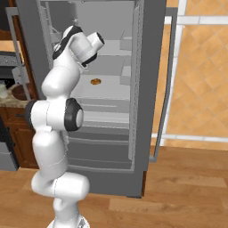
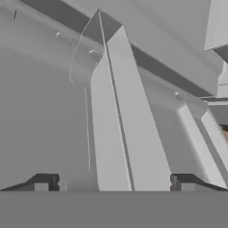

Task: Grab a lemon wedge from the fridge and one ice cube from the ice bowl, and put them in the glass of lemonade.

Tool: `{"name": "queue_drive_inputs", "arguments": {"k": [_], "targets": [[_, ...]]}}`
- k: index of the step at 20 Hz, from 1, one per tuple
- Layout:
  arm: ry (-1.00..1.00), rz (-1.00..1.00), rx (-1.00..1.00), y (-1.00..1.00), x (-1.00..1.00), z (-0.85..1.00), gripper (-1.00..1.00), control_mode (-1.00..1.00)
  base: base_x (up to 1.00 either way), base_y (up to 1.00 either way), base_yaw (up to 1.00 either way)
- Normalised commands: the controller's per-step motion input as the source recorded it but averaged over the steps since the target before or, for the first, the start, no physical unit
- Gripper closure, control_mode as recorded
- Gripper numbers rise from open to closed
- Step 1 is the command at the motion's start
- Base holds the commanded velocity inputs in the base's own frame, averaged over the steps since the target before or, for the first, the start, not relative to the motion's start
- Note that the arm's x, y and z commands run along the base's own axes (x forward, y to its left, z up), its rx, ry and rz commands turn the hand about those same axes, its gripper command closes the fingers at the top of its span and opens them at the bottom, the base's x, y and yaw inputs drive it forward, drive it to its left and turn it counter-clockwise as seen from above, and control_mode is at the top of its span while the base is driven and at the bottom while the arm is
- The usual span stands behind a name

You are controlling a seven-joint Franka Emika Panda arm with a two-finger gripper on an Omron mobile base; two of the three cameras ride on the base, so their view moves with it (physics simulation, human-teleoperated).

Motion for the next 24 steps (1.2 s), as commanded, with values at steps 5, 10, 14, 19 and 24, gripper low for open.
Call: {"name": "queue_drive_inputs", "arguments": {"k": [5,10,14,19,24], "targets": [[0.03,0.04,0.00,0.42,-0.48,0.00,-1.00,-1.00,0.00,0.00,0.00],[0.03,0.05,0.00,0.44,-0.62,0.00,-1.00,-1.00,0.00,0.00,0.00],[0.00,0.04,0.00,0.34,-0.59,0.00,-1.00,-1.00,0.00,0.00,0.00],[0.00,0.05,0.00,0.31,-0.63,0.00,-1.00,-1.00,0.00,0.00,0.00],[0.00,0.05,0.00,0.35,-0.65,0.00,-1.00,-1.00,0.00,0.00,0.00]]}}
